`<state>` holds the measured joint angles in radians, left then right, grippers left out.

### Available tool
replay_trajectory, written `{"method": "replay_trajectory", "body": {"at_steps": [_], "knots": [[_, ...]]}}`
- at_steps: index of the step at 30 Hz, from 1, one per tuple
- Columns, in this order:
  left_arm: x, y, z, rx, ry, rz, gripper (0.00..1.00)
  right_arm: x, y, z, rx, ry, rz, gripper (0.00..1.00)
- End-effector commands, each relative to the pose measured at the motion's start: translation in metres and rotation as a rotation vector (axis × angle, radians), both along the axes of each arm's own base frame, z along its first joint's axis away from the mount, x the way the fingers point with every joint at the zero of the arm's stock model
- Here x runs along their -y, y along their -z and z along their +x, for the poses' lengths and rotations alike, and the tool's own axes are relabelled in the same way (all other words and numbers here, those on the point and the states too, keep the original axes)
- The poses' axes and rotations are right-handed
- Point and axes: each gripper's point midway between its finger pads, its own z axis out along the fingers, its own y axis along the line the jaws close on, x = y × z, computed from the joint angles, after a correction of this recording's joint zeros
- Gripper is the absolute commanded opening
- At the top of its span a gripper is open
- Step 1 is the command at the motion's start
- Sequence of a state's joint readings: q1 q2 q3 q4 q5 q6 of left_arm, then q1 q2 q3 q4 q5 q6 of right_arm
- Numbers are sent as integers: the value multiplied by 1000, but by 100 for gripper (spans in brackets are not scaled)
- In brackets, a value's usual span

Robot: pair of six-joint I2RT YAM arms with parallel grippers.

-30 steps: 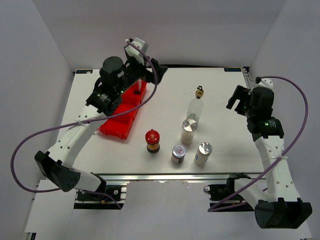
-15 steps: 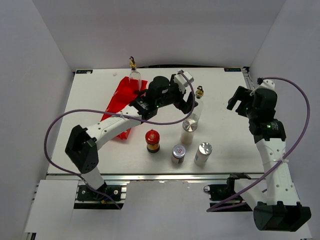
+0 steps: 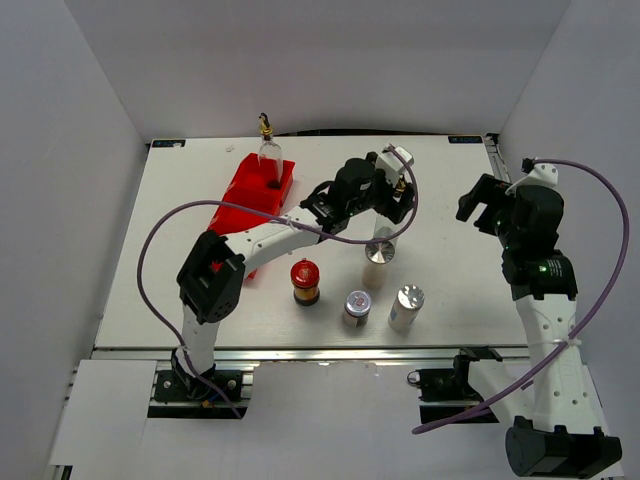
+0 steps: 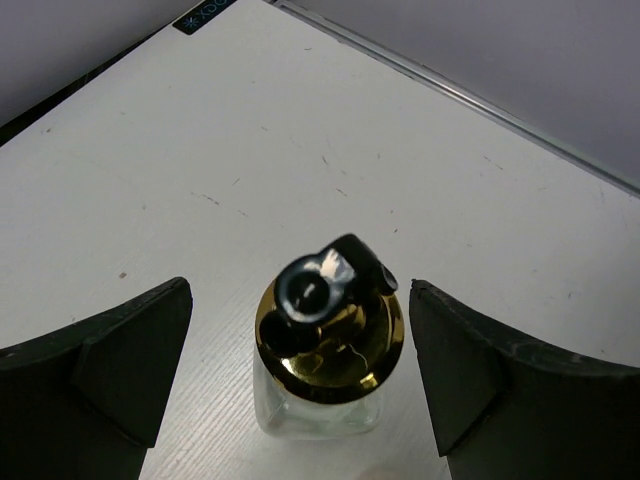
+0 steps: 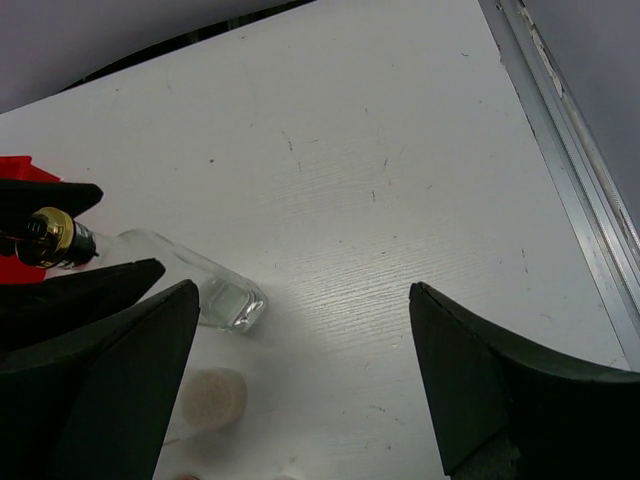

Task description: Organize the condiment bottles

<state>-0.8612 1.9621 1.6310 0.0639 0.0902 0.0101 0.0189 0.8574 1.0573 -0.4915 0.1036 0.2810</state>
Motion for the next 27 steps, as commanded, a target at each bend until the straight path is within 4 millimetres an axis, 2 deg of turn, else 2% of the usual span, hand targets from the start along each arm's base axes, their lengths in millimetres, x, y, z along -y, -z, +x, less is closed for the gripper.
{"method": "replay_trajectory", "body": {"at_steps": [1, 4, 5, 7, 8, 10, 13, 15, 18, 19, 21, 22, 23, 24, 25, 27], "knots": [[8, -34, 8, 51, -56, -86, 98, 0, -11, 1, 62, -3, 7, 89], [14, -29, 6, 49, -47, -84, 88, 0, -8, 2, 60, 0, 8, 89], [14, -29, 5, 48, -44, -78, 78, 0, -7, 2, 59, -1, 8, 90], [16, -27, 3, 53, -40, -69, 67, 0, -6, 2, 54, -1, 8, 90], [16, -27, 3, 55, -41, -66, 58, 0, -5, 2, 51, -2, 7, 89], [16, -34, 1, 62, -40, -75, 49, 1, -6, 2, 55, 5, 4, 89], [15, -53, 2, 112, -27, -73, 20, 2, -7, 2, 60, 8, 2, 89], [7, -71, 11, 134, -104, -108, 0, 2, -8, 2, 61, 6, 1, 89], [-1, -101, 20, 185, -165, -120, 0, 2, -9, 2, 65, 8, -1, 89], [-5, -126, 22, 206, -184, -143, 0, 1, -9, 2, 65, 2, -1, 89], [-15, -149, 28, 238, -242, -157, 0, -1, -9, 3, 71, -9, 6, 89], [-20, -176, 27, 267, -261, -192, 0, -2, -8, 3, 68, -18, 7, 89], [-26, -182, 28, 271, -279, -179, 0, -3, -8, 3, 68, -19, 8, 89], [-38, -205, 29, 303, -322, -203, 0, -3, -9, 3, 69, -20, 10, 89], [-45, -211, 31, 311, -347, -212, 0, -3, -8, 3, 68, -20, 11, 89], [-65, -239, 35, 336, -395, -258, 0, -6, -7, 3, 67, -33, 17, 89]]}}
